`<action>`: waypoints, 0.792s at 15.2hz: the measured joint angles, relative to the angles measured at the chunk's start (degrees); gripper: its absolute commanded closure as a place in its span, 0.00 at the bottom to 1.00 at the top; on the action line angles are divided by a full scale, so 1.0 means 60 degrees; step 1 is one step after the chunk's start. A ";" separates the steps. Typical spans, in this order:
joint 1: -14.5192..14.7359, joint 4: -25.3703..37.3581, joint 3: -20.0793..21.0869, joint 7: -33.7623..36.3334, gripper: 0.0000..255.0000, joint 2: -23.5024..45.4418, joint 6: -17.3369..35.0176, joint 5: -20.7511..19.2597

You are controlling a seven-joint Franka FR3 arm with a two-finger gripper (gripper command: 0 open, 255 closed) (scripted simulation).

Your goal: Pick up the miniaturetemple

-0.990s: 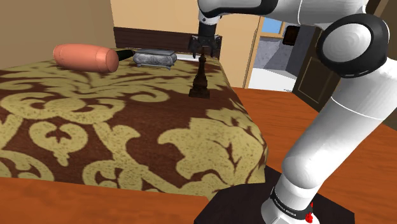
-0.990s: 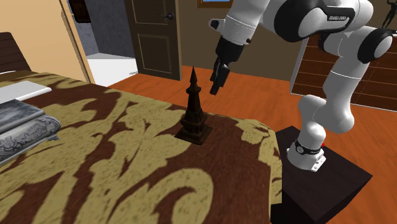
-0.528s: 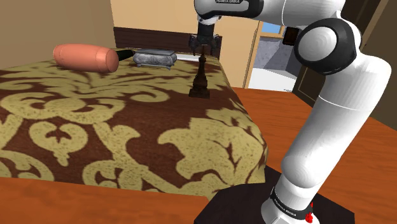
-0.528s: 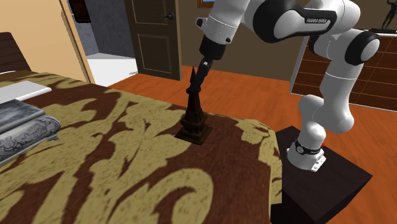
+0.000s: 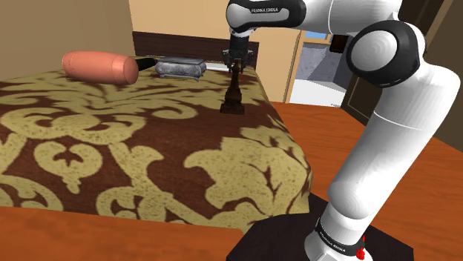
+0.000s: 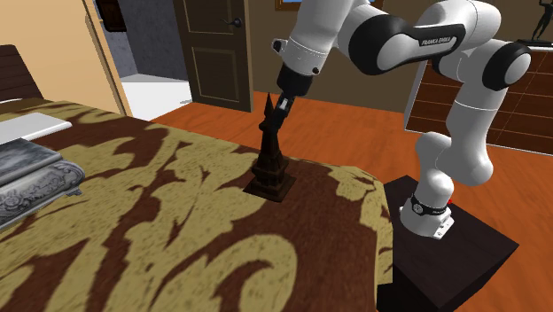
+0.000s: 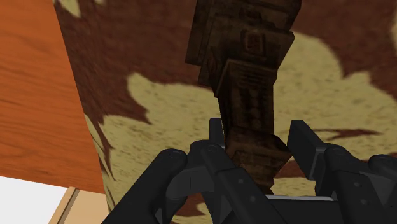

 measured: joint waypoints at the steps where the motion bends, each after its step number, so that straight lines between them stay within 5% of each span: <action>1: 0.0000 -0.0007 0.0001 0.0002 1.00 -0.0005 0.0009 -0.0002; 12: 0.0006 0.0527 0.0007 -0.0080 1.00 0.0133 -0.0408 0.0016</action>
